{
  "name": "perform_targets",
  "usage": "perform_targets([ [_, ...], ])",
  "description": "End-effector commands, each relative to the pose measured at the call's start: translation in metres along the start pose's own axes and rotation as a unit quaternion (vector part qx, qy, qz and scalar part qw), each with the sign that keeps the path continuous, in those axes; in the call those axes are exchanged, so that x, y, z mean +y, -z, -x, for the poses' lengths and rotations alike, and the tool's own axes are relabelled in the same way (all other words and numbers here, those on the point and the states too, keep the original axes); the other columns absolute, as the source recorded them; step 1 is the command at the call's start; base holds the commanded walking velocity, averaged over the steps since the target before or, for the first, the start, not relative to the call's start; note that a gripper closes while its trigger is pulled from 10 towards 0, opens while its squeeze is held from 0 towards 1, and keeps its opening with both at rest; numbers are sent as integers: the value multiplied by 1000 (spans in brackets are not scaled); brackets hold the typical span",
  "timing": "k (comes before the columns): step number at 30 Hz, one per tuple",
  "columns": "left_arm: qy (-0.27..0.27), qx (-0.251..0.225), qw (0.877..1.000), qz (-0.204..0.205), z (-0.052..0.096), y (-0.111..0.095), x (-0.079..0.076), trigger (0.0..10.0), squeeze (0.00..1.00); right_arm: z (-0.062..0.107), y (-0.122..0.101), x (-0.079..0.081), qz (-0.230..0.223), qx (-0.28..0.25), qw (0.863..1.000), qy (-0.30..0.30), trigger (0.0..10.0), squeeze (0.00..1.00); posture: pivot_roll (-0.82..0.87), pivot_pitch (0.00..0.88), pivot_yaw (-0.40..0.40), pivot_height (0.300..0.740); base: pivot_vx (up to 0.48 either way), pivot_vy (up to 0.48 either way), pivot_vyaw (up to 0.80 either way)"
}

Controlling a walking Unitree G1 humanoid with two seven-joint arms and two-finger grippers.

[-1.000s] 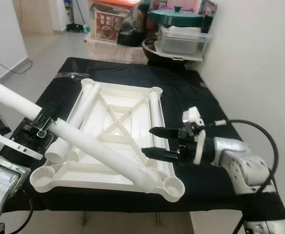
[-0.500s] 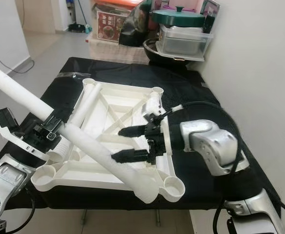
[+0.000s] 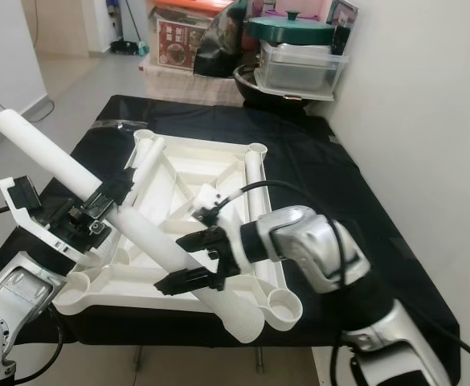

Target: Building children table

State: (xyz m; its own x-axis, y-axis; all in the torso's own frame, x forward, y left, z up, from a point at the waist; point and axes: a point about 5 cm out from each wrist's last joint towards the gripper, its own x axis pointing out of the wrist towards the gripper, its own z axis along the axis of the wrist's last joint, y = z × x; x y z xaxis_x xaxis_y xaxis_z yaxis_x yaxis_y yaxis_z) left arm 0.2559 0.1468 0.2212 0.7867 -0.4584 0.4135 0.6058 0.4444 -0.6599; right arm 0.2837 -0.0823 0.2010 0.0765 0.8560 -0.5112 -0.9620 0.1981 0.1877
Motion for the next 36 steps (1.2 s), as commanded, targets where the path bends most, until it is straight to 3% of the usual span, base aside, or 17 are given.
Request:
perform_targets([
  [1, 7, 6, 1000, 0, -3, 2, -1, 0, 0, -2, 2, -3, -1, 17, 1000, 21, 10000, 0, 82, 0, -99, 740, 0, 0, 0],
  [6, 8, 6, 1000, 2, -4, 3, -1, 0, 0, -8, 3, -5, -3, 21, 999, 37, 10000, 0, 82, 0, -98, 740, 0, 0, 0],
  [7, 8, 7, 1000, 2, -4, 4, -1, 0, 0, -9, 2, -6, -4, 17, 999, 40, 3529, 0, 82, 0, -99, 740, 0, 0, 0],
  [8, 9, 7, 1000, 3, -4, 5, -1, 0, 0, -10, 1, -6, -5, 16, 999, 42, 0, 0, 82, 0, -99, 740, 0, 0, 0],
  [23, -6, 15, 1000, 4, -2, 13, 5, 0, 0, -8, -5, 5, -23, -25, 999, 10, 0, 0, 77, 0, -103, 740, 0, 0, 0],
  [25, -24, 22, 999, -14, -2, 14, 9, 392, 0, -6, -4, 5, -30, -34, 999, 9, 0, 0, 78, 0, -105, 740, 0, 0, 0],
  [26, -30, 24, 999, -22, -2, 13, 10, 10000, 753, -6, -4, 5, -32, -36, 999, 9, 0, 0, 78, 0, -105, 740, 0, 0, 0],
  [28, -31, 23, 999, -27, -3, 13, 11, 10000, 753, -5, -4, 5, -35, -39, 999, 10, 0, 0, 78, 0, -106, 740, 0, 0, 0],
  [29, -23, 25, 999, -38, -3, 14, 10, 10000, 1000, -2, -4, 5, -39, -45, 998, 11, 0, 0, 76, 0, -106, 740, 0, 0, 0],
  [36, 24, 8, 999, -28, 1, 6, -1, 10000, 1000, 16, -2, -4, -59, -72, 995, 38, 0, 0, 75, 0, -106, 740, 0, 0, 0],
])
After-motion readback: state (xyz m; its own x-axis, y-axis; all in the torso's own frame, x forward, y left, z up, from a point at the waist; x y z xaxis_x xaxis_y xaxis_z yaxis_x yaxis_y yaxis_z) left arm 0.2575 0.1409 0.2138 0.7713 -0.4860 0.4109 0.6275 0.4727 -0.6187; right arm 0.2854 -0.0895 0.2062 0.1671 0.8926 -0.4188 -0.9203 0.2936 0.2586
